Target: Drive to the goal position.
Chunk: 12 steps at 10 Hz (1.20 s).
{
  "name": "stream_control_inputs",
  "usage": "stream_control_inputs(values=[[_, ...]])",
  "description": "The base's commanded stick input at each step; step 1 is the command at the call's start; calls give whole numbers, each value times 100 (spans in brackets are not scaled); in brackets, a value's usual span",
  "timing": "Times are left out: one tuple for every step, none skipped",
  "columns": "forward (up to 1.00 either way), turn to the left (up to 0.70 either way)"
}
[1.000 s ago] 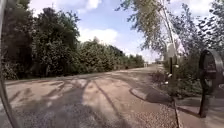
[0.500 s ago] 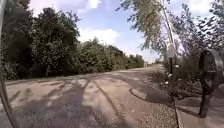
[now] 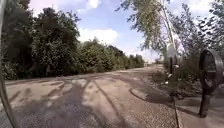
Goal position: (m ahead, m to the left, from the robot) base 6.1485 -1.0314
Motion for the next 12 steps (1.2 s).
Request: stream_control_inputs(values=[[4, 0], [4, 0], [4, 0], [4, 0], [4, 0], [4, 0], [4, 0], [4, 0], [4, 0], [4, 0], [4, 0], [4, 0]])
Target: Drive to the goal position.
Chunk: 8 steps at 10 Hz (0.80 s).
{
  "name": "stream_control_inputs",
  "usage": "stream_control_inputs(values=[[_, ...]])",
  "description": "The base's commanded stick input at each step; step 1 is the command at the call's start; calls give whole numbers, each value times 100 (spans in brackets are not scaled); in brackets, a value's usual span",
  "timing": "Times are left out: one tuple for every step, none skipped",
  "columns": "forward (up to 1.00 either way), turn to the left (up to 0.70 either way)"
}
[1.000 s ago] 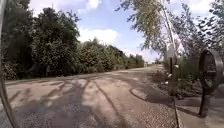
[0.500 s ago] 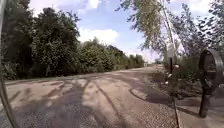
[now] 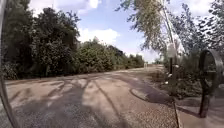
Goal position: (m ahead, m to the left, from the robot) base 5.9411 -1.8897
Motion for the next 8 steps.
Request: stream_control_inputs(values=[[4, 0], [4, 0], [4, 0], [4, 0], [4, 0], [4, 0], [4, 0], [4, 0]])
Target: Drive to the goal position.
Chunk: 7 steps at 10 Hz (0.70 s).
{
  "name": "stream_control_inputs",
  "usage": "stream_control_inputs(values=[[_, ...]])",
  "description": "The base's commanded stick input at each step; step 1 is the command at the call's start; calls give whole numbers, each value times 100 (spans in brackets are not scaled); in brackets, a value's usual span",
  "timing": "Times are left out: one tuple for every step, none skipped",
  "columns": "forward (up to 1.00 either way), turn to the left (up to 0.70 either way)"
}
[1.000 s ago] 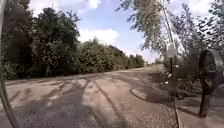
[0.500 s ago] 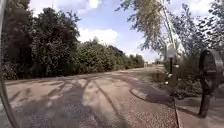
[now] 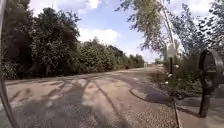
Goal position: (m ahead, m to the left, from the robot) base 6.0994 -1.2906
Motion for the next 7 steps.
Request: stream_control_inputs(values=[[4, 0], [3, 0], [1, 0], [4, 0], [4, 0], [4, 0], [4, 0]])
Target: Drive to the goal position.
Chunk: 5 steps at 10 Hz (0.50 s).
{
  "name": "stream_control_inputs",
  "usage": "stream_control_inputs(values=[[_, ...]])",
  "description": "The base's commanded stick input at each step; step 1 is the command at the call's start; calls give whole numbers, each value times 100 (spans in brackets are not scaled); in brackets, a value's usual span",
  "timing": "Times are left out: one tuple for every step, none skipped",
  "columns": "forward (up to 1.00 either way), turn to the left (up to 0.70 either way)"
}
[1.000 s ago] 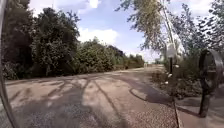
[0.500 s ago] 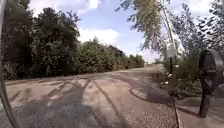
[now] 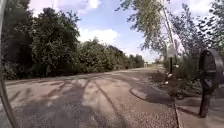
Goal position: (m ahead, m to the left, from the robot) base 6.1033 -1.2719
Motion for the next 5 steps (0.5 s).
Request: stream_control_inputs(values=[[4, 0], [4, 0], [4, 0], [4, 0], [4, 0]])
